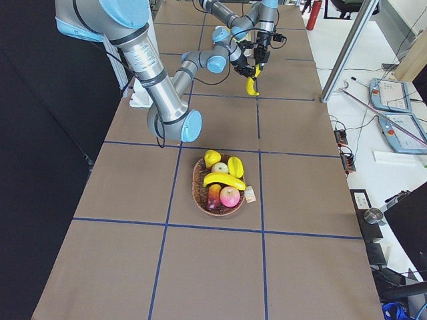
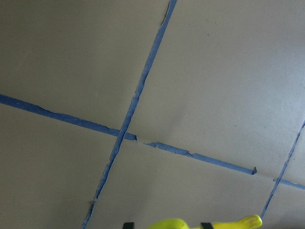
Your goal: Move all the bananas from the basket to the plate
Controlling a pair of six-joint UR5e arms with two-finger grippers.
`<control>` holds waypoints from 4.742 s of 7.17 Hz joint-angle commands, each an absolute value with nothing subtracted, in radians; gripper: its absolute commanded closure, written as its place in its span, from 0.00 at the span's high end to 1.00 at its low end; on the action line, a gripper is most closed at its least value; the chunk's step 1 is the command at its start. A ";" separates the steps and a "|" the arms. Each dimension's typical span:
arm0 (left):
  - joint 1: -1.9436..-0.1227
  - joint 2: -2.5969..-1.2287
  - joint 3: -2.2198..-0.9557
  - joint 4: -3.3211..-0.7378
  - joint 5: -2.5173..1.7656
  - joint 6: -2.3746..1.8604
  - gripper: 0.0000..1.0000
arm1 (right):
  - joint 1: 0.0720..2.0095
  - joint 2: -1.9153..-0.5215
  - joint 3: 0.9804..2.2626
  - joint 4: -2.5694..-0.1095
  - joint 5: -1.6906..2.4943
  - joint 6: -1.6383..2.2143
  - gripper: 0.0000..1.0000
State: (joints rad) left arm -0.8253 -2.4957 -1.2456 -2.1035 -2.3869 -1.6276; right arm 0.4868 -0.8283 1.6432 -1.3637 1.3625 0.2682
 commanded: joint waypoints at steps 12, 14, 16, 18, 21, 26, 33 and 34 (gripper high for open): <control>-0.920 -2.435 -1.246 -2.105 -2.457 -1.559 0.00 | 0.567 -0.891 1.824 -1.374 1.496 0.276 0.99; -1.058 -2.338 -1.253 -2.108 -2.636 -1.452 0.00 | 0.656 -0.929 1.833 -1.388 1.615 0.276 0.99; -1.191 -2.213 -1.261 -2.106 -2.787 -1.273 0.00 | 0.759 -0.949 1.826 -1.549 1.679 0.273 0.98; -1.235 -2.126 -1.311 -2.108 -2.829 -1.156 0.00 | 0.863 -0.985 1.824 -1.557 1.795 0.276 0.98; -1.241 -1.967 -1.298 -2.103 -2.824 -0.825 0.00 | 0.908 -1.002 1.798 -1.555 1.862 0.276 0.99; -1.264 -1.706 -1.319 -2.105 -2.803 -0.392 0.00 | 0.911 -1.005 1.796 -1.551 1.862 0.276 0.99; -1.232 -1.672 -1.417 -2.073 -2.624 -0.451 1.00 | 0.907 -1.014 1.793 -1.551 1.867 0.311 0.99; -1.232 -1.722 -1.460 -1.946 -2.552 -0.453 1.00 | 0.908 -1.017 1.793 -1.551 1.867 0.336 0.99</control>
State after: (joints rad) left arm -1.2308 -1.6809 -1.4224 -2.0454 -2.6337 -0.4456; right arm 0.9078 -1.0152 1.7936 -1.5508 1.8658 0.3078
